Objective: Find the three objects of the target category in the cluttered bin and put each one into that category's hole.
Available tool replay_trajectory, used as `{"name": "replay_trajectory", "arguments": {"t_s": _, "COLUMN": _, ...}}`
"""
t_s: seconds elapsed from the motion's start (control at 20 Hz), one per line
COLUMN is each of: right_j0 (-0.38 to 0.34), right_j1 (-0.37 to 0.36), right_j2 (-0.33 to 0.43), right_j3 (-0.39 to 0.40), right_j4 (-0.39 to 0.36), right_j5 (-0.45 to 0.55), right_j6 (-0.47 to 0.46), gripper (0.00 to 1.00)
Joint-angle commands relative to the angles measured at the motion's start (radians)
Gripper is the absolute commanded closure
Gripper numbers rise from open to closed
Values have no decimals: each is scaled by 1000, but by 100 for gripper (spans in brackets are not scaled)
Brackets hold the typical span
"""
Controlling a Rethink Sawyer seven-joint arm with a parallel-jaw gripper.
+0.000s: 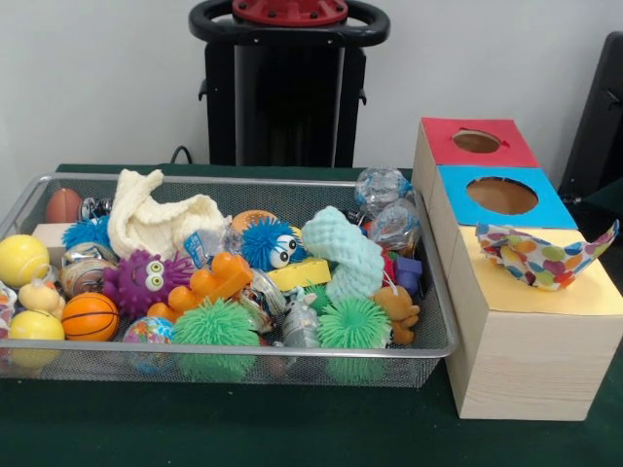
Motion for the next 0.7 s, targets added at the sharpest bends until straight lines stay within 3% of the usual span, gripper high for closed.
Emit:
{"name": "replay_trajectory", "arguments": {"t_s": 0.05, "right_j0": -92, "right_j1": 237, "right_j2": 85, "right_j3": -405, "right_j4": -31, "right_j5": 201, "right_j6": -62, "gripper": 100}}
{"name": "replay_trajectory", "arguments": {"t_s": 0.35, "right_j0": -149, "right_j1": 359, "right_j2": 65, "right_j3": -598, "right_j4": -19, "right_j5": 245, "right_j6": -105, "gripper": 100}}
{"name": "replay_trajectory", "arguments": {"t_s": 0.7, "right_j0": -181, "right_j1": 407, "right_j2": 30, "right_j3": -663, "right_j4": 58, "right_j5": 277, "right_j6": -130, "gripper": 100}}
